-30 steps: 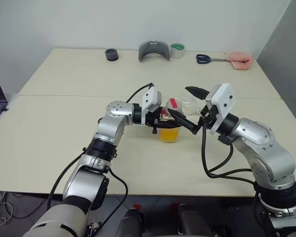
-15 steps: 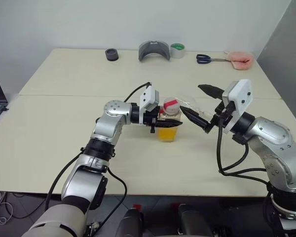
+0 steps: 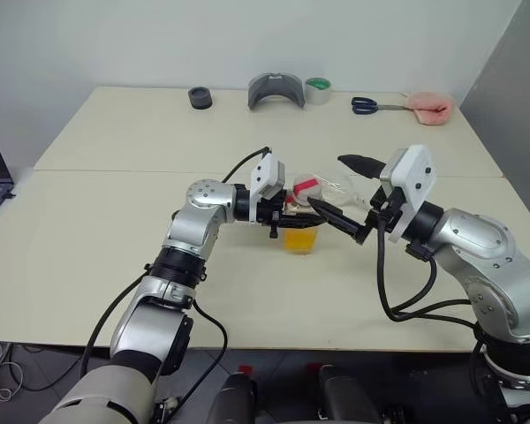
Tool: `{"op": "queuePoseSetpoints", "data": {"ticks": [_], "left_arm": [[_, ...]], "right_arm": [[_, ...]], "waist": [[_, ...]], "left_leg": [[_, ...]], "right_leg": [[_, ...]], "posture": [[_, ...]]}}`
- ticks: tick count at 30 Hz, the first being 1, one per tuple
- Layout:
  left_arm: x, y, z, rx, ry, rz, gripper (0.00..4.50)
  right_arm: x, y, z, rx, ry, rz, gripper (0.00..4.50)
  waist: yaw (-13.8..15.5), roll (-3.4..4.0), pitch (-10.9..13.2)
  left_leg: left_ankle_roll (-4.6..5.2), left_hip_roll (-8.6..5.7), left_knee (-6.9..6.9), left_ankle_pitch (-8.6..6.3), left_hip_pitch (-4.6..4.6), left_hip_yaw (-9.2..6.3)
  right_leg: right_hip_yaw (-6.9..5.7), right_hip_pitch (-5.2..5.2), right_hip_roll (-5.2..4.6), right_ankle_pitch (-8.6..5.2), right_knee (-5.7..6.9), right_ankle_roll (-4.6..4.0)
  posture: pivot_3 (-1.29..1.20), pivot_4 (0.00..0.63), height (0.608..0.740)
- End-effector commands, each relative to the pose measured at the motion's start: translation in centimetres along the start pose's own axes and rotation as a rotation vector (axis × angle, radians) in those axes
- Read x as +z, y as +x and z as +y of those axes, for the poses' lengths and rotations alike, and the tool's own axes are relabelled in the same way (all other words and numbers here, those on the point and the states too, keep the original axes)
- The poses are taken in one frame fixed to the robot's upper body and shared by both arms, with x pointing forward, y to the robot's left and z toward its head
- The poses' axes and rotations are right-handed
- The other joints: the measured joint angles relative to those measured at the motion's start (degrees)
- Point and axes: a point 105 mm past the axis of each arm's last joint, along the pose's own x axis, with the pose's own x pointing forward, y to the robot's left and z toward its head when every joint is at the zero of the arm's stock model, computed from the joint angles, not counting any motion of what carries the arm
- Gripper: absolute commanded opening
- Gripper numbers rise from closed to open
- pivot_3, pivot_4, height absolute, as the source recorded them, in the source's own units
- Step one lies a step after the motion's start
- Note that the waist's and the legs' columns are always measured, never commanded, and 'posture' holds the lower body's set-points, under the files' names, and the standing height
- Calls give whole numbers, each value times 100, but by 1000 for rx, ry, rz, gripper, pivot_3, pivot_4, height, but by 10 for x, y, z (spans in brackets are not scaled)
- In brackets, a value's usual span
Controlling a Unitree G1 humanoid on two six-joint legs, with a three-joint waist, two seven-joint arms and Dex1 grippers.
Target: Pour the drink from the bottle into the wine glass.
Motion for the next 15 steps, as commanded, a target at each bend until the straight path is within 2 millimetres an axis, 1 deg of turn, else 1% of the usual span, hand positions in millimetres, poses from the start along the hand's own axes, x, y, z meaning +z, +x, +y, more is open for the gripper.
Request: {"op": "queuePoseSetpoints", "data": {"ticks": [1, 5, 15], "left_arm": [[18, 1, -1, -14, 61, -44, 1692], [17, 2, -3, -15, 58, -46, 1692], [17, 3, -3, -15, 56, -48, 1692]], "right_arm": [[13, 1, -3, -14, -57, -52, 4500], [11, 3, -6, -28, -81, -44, 4500], [12, 6, -3, -13, -87, -57, 4500]], "waist": [[0, 0, 0], [-1, 0, 0], [-1, 0, 0]], "left_leg": [[0, 0, 0, 0, 0, 0], [0, 0, 0, 0, 0, 0], [-1, 0, 0, 0, 0, -1]], "right_leg": [[0, 0, 0, 0, 0, 0], [0, 0, 0, 0, 0, 0], [0, 0, 0, 0, 0, 0]], "posture": [[0, 150, 740], [0, 150, 740], [0, 150, 740]]}}
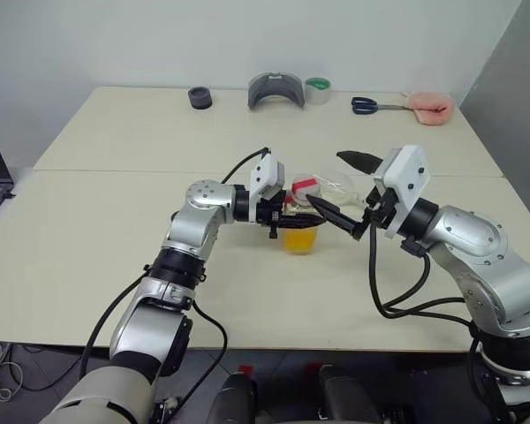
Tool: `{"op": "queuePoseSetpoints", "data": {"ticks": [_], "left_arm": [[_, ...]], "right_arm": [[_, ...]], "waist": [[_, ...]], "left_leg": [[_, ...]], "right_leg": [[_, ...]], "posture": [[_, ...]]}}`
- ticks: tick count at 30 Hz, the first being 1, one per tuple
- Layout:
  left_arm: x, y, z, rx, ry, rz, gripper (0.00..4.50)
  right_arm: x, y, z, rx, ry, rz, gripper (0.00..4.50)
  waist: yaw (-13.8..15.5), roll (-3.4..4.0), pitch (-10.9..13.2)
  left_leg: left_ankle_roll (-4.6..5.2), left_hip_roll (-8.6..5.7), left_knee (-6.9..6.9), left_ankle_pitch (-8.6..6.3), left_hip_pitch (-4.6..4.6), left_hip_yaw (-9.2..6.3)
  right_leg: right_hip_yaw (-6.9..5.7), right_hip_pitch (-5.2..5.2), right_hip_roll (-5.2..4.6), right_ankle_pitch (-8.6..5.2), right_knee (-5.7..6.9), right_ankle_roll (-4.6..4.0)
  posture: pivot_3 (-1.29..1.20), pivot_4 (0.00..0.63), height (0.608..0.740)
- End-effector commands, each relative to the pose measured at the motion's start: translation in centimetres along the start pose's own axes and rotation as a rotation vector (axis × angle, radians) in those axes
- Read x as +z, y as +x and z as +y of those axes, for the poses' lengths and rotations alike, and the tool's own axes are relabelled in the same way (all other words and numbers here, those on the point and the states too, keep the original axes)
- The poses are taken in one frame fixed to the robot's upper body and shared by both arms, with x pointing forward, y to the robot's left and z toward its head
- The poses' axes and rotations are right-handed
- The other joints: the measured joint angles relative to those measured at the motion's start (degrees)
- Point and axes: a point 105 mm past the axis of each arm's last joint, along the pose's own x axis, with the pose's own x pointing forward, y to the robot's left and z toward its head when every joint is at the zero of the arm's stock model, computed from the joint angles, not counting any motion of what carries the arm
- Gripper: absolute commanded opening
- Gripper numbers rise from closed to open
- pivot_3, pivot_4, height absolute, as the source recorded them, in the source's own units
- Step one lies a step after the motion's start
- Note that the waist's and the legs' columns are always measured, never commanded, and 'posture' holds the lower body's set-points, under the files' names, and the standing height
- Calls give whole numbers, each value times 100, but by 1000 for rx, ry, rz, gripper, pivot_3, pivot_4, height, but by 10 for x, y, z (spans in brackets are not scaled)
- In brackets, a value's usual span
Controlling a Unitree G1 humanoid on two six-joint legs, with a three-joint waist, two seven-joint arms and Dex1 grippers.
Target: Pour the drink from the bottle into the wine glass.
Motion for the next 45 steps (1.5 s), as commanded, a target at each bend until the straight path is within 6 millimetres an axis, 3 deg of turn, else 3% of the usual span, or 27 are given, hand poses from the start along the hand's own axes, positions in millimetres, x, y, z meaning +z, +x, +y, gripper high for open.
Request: {"op": "queuePoseSetpoints", "data": {"ticks": [1, 24, 45], "left_arm": [[18, 3, -2, -20, 63, -49, 1692], [19, 2, -1, -14, 70, -49, 1692], [22, 6, -3, -28, 73, -64, 1692]], "right_arm": [[11, 0, -3, -13, -31, -41, 4500], [22, -7, 0, 54, 88, -82, 4500], [17, 9, 0, 127, 255, -49, 4500]], "waist": [[0, 0, 0], [0, 0, 0], [-1, 0, 0]], "left_leg": [[0, 0, 0, 0, 0, 0], [1, 0, 0, 0, 0, 0], [1, -1, 0, 0, 0, 0]], "right_leg": [[0, 0, 0, 0, 0, 0], [0, 0, 0, 0, 0, 0], [0, 0, -1, 0, 0, 0]], "posture": [[0, 150, 740], [0, 150, 740], [0, 150, 740]]}}
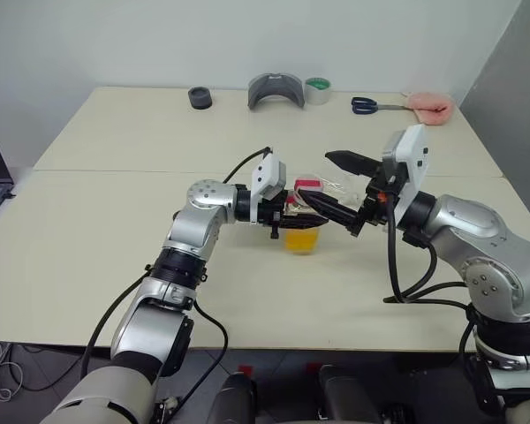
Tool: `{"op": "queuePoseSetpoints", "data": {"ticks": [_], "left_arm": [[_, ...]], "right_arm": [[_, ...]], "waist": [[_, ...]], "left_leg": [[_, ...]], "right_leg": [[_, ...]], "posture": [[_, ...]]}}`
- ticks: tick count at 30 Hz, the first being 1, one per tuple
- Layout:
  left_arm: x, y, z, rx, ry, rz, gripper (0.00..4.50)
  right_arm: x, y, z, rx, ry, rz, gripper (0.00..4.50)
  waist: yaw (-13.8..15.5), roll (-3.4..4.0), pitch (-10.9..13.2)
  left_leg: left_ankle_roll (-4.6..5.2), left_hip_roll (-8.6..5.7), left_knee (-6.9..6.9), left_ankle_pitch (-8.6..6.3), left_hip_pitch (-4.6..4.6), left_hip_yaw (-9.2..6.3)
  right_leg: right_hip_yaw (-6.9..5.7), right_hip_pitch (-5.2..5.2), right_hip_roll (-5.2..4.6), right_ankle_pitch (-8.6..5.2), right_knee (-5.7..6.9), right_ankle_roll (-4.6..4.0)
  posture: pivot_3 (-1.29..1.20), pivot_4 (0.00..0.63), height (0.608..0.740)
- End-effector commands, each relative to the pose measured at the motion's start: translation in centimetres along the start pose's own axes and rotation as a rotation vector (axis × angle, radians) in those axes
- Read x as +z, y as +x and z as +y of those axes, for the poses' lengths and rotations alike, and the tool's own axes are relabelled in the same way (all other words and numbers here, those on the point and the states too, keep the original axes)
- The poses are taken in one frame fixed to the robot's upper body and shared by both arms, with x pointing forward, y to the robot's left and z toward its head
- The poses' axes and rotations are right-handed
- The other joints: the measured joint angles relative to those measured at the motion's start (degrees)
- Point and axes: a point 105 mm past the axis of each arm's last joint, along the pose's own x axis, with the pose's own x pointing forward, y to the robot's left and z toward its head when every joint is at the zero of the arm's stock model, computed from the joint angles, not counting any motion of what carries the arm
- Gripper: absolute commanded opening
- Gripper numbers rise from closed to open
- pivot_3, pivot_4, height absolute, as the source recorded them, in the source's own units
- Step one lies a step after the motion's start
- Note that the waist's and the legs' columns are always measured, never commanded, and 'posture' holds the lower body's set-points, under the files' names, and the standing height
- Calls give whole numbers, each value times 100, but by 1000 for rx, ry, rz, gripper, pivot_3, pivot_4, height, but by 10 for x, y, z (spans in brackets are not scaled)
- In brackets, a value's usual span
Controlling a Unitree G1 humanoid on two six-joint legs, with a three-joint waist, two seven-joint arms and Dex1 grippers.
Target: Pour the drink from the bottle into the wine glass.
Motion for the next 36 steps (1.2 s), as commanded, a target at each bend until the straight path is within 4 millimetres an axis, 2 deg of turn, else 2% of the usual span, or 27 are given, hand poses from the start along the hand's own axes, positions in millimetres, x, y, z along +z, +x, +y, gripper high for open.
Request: {"op": "queuePoseSetpoints", "data": {"ticks": [1, 23, 27, 32, 36], "left_arm": [[19, 2, -1, -16, 66, -52, 1692], [17, 4, -3, -21, 65, -50, 1692], [17, 4, -3, -22, 65, -49, 1692], [16, 4, -3, -20, 64, -48, 1692], [16, 3, -3, -19, 62, -49, 1691]], "right_arm": [[7, 3, 3, 29, -9, -16, 4500], [-1, 13, 11, 115, 36, 23, 4500], [-1, 14, 10, 107, 31, 18, 3679], [-1, 15, 11, 105, 29, 15, 1911], [-2, 14, 12, 101, -27, 25, 1827]], "waist": [[-2, 0, 0], [-3, 0, 0], [-3, 0, 0], [-3, 0, 0], [-3, 0, 0]], "left_leg": [[0, 0, 0, 0, 0, 0], [0, 0, 0, 0, 0, 0], [0, 0, 0, 0, 0, -1], [0, 0, 0, 0, 0, 0], [0, 0, 0, 0, 0, 0]], "right_leg": [[0, 0, 0, 0, 0, 0], [0, 0, 0, 0, 0, 0], [0, 0, 0, 0, 0, 0], [0, 0, 0, 0, 0, 0], [0, 0, 0, 0, 0, 0]], "posture": [[0, 150, 740], [0, 150, 740], [0, 150, 740], [0, 150, 740], [0, 150, 740]]}}
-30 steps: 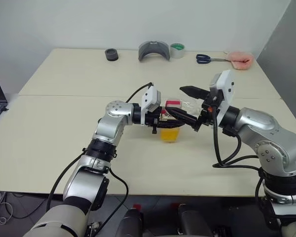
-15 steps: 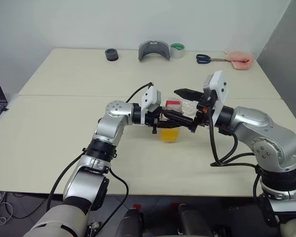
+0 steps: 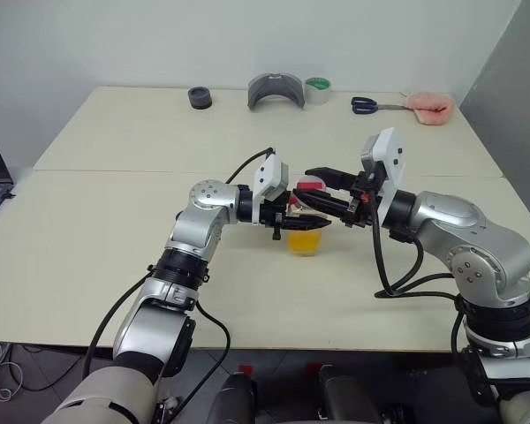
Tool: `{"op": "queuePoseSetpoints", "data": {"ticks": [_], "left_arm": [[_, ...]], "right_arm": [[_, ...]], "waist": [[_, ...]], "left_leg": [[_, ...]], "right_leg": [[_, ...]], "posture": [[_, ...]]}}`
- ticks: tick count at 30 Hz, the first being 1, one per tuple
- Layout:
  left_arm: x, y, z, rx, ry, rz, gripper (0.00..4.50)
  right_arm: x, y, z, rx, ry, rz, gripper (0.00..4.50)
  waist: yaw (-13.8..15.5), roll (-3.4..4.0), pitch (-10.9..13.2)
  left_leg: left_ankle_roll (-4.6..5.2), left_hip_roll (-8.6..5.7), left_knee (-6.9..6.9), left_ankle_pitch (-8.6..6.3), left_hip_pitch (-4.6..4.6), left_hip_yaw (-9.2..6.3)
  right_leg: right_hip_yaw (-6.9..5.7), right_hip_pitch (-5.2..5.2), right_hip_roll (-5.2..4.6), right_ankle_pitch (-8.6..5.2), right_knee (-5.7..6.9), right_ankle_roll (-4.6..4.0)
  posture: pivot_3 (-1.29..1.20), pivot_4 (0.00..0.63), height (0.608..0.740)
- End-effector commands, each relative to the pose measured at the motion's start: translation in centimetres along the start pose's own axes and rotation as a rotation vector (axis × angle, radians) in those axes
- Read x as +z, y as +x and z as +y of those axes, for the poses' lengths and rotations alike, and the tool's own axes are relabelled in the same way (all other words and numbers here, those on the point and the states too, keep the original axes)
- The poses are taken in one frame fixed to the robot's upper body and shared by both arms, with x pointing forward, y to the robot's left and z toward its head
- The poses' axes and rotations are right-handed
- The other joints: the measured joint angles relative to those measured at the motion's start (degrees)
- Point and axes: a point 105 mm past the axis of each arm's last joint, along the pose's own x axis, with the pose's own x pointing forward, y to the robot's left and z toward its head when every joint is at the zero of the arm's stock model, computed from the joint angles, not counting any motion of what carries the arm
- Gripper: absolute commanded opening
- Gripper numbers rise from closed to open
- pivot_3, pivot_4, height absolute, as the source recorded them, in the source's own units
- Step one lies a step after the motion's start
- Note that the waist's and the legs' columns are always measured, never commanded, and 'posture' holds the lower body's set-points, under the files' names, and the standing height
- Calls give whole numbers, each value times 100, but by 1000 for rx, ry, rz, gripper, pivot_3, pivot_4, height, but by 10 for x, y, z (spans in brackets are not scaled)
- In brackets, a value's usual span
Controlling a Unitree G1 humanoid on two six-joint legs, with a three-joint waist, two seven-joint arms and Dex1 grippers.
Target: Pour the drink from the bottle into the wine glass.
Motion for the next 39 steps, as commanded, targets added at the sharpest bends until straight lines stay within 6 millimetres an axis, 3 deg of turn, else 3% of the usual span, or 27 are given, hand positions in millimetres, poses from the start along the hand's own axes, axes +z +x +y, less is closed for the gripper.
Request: {"op": "queuePoseSetpoints", "data": {"ticks": [1, 4, 11, 17, 22, 28, 31, 36, 39], "left_arm": [[15, 2, -1, -10, 57, -43, 1691], [14, 1, -2, -8, 53, -44, 1690], [13, 2, -3, -10, 48, -46, 1689], [12, 1, -3, -10, 47, -45, 1689], [12, -2, -3, 1, 47, -43, 1689], [12, -6, -3, 14, 46, -41, 1689], [12, -8, -2, 25, 39, -41, 1689], [12, -8, -2, 30, 36, -43, 1689], [13, -7, -1, 33, 39, -46, 1689]], "right_arm": [[10, 0, 7, 13, -130, -20, 1827], [12, -1, 7, -13, -221, -33, 1827], [21, -13, -6, -106, -104, -143, 1729], [25, -21, -12, -169, -174, -140, 1725], [23, -47, -26, -288, -187, -117, 1724], [-19, -102, -50, -552, -122, 18, 1724], [-81, -150, -65, -798, -35, 178, 1724], [-139, -163, -61, -864, 70, 317, 1724], [-157, -168, -65, -912, 106, 351, 1724]], "waist": [[0, 0, 0], [-3, 0, 0], [0, 0, 0], [0, 0, 0], [9, 0, 0], [92, 0, 0], [105, 0, -1], [43, 4, 1], [-8, 5, 1]], "left_leg": [[0, 0, 0, 0, 0, 0], [0, 0, 0, 0, 0, 1], [-1, 0, 1, 1, -1, 0], [0, 0, 0, 0, 0, 0], [0, 0, 0, 0, -1, 1], [1, -2, -1, 0, -3, 5], [1, 0, -2, -1, 0, 5], [1, 0, -5, -1, 17, 35], [2, 4, -8, -1, 41, 42]], "right_leg": [[0, 0, 0, 0, 0, 0], [0, 0, 0, 0, 0, 0], [0, -1, 0, 0, 2, 0], [0, -1, 0, 0, 1, 0], [0, 0, 0, 0, 1, 0], [4, 2, -2, 0, -6, 0], [3, 4, 0, 0, -4, 0], [27, 3, -1, 0, 5, 0], [38, 7, 6, -2, 21, 1]], "posture": [[0, 150, 740], [0, 150, 740], [0, 150, 740], [0, 150, 740], [0, 150, 740], [0, 150, 740], [0, 150, 740], [0, 150, 740], [0, 150, 740]]}}
